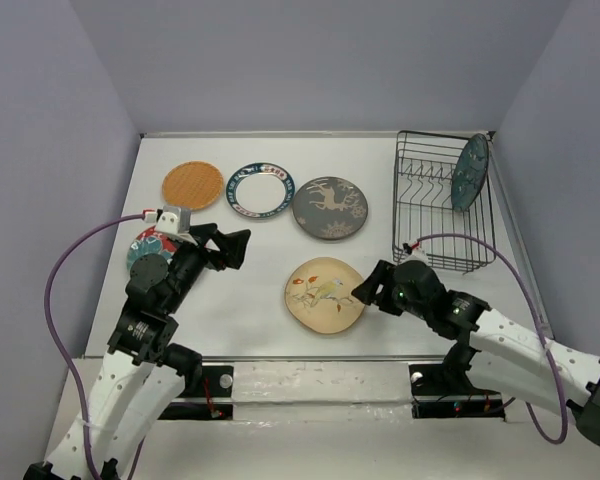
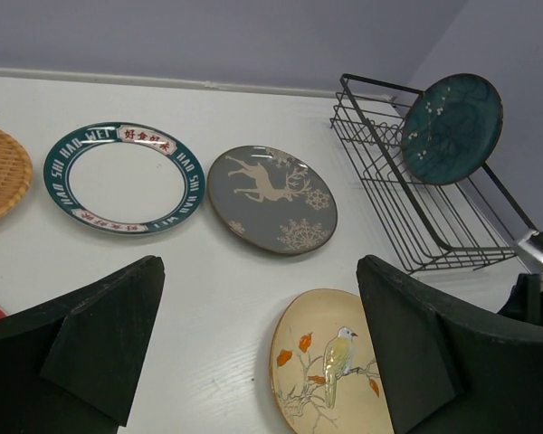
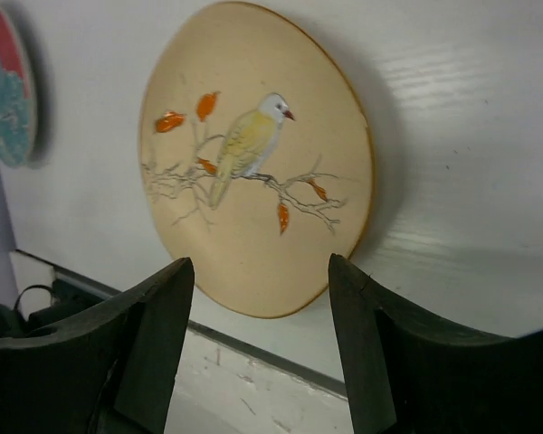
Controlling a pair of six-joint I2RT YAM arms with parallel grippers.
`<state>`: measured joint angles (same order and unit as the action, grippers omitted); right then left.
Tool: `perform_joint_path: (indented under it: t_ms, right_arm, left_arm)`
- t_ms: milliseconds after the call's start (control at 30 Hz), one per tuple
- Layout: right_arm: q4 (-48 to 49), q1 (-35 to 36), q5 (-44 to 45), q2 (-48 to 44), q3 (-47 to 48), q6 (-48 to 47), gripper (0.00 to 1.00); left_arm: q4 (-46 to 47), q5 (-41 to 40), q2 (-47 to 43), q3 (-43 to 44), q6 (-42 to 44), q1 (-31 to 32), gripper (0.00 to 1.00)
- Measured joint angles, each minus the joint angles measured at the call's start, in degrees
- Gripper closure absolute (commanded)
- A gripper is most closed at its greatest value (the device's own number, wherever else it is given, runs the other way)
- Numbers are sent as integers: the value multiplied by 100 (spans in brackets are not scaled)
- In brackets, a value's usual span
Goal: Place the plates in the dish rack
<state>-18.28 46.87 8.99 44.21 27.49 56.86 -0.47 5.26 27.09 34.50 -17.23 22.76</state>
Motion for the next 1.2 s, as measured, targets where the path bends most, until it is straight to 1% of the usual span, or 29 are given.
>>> perform_joint_path:
  t_ms: [167,267,300,333,433,567,733,800,867,900,1000,1033,1133,1200]
  right_arm:
    - [-72,273,332,597,-317,581,33]
    - [116,304,463,1043,-323,756,34]
    - [164,304,468,1121,-323,780,36]
    - [310,308,468,1368,-332,824,41]
    - [667,308,461,1751,-437,957,46]
    - [1080,308,511,2026,-503,1147,48]
    - [1488,308,654,2120,-636,1283,58]
    - [1674,308,671,2170,-702,1340,60]
    - [1915,308,664,2253,-761,1388,68]
    - [2057,308,654,2328,-785,1416,76]
    - [2334,306,599,2481,-850,1493,91]
    - [2402,304,557,2483,-870,1537,93]
    - [2597,308,468,2354,-874,1528,93]
    - [2468,308,455,2107,-879,1408,93]
  left_arm:
    - [-2,13,0,0,0,0,1]
    - [4,83,2,0,2,0,1]
    - [4,94,2,0,2,0,1]
    - [7,118,2,0,2,0,1]
    - [20,151,2,0,4,0,1]
    - [22,186,2,-2,4,0,1]
    - [22,208,0,-2,4,0,1]
    - [22,210,-2,-2,4,0,1]
    - [22,210,-15,-2,4,0,1]
    - [22,210,-24,-2,4,0,1]
    - [26,210,-37,-2,4,0,1]
    - [24,210,-37,-2,4,0,1]
    - [24,210,-39,-2,4,0,1]
    - [22,208,-50,-2,4,0,1]
